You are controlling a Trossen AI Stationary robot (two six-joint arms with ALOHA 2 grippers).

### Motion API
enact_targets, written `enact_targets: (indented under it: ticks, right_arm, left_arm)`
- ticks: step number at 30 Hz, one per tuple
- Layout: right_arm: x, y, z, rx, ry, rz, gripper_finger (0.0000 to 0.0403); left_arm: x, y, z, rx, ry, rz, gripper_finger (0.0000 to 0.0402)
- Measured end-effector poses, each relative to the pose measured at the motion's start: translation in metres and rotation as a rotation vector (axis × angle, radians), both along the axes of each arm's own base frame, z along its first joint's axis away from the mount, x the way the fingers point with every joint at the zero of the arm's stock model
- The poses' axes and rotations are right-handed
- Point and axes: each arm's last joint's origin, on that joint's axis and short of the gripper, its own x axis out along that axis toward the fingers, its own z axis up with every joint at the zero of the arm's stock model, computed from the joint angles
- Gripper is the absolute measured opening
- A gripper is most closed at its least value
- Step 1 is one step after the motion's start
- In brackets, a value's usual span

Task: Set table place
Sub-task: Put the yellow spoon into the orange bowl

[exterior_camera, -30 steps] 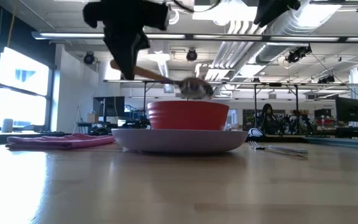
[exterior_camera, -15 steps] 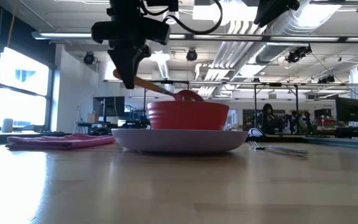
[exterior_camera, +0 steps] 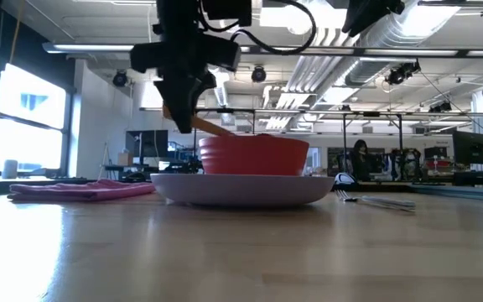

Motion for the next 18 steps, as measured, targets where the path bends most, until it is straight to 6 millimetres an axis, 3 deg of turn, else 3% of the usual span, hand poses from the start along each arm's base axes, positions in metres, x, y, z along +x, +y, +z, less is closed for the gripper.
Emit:
enact_targets:
  ticks: [13, 18]
  right_arm:
    - [0.000, 0.000, 0.000, 0.005, -0.010, -0.009, 0.0133]
    - [0.000, 0.000, 0.000, 0.005, -0.011, -0.009, 0.0133]
  left_arm:
    - [0.005, 0.000, -0.011, -0.017, 0.031, -0.040, 0.0021]
    - [0.005, 0.000, -0.011, -0.015, 0.030, -0.041, 0.0047]
